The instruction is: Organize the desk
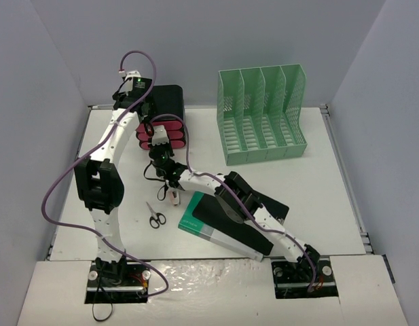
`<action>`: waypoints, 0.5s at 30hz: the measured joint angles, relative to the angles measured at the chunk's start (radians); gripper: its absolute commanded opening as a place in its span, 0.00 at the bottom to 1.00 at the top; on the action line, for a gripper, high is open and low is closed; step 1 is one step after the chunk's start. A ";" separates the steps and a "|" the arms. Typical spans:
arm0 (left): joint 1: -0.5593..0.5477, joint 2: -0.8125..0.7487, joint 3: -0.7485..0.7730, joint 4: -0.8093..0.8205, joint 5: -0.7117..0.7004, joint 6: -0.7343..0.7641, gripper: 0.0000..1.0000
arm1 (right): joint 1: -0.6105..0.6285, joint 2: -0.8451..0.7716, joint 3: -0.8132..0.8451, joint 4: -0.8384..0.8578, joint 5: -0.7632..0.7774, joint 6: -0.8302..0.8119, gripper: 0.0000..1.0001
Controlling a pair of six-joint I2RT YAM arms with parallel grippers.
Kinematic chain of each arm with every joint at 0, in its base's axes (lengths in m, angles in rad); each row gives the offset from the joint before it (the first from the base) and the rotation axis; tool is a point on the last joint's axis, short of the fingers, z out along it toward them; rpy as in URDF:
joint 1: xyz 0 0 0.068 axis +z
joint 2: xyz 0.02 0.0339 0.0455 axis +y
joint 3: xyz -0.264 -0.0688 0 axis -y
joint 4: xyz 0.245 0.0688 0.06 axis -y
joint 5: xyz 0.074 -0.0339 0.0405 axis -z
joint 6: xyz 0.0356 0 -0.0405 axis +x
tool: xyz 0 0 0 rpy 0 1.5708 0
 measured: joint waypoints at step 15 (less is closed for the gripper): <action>0.000 0.000 0.000 0.000 -0.003 0.000 0.69 | 0.046 -0.163 -0.291 0.001 0.000 0.058 0.00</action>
